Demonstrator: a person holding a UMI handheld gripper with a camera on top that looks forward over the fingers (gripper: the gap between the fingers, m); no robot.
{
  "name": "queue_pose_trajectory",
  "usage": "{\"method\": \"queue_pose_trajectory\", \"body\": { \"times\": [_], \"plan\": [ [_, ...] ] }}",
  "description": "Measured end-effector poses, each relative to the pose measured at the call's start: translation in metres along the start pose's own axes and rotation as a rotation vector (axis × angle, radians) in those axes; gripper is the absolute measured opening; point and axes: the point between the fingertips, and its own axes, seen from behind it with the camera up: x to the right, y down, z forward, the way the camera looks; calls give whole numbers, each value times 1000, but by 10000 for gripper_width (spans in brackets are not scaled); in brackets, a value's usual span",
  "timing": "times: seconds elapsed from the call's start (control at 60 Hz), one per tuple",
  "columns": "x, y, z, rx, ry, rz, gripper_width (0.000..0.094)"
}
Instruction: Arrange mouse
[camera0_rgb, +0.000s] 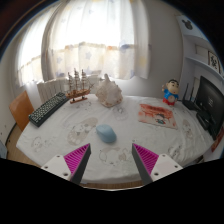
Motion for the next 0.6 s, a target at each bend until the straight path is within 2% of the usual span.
{"method": "queue_pose_trajectory", "body": {
  "times": [0.217,0.6],
  "plan": [
    [-17,5,57,86,1,1,853],
    [-3,1,155,77,32,-21,852]
  ]
}}
